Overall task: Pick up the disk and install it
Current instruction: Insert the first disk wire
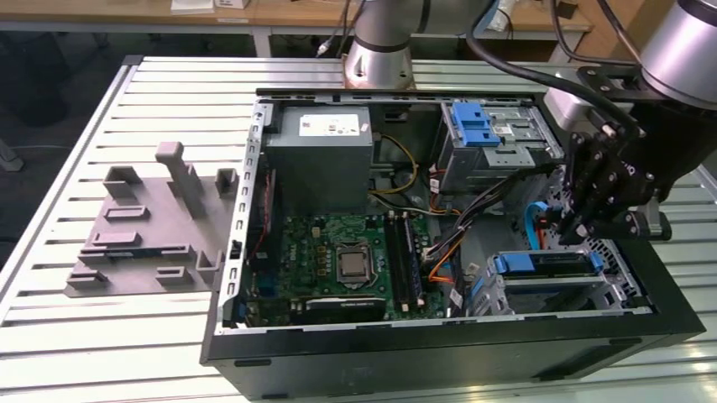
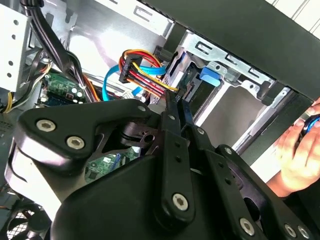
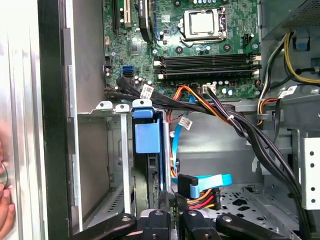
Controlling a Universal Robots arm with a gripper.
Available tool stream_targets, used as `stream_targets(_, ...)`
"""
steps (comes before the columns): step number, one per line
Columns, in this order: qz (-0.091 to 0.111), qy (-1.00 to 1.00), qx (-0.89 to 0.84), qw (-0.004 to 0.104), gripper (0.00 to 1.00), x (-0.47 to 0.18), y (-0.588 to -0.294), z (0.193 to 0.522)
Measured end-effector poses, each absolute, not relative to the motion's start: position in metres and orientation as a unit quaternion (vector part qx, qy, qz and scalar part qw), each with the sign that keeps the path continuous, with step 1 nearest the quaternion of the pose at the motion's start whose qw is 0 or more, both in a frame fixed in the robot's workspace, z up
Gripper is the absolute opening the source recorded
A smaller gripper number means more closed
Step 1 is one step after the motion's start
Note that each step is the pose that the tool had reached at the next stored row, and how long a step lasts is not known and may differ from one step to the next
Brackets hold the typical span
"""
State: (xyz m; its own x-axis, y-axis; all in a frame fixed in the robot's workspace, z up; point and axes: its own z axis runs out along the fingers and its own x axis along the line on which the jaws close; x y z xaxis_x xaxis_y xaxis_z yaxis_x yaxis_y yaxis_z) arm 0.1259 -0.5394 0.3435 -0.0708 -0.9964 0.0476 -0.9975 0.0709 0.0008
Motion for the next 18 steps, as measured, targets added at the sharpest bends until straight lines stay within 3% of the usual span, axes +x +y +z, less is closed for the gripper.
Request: stream_targets(18, 0.015, -0.739, 0.673, 0.018, 0.16, 0.1255, -0.5502, 0.3373)
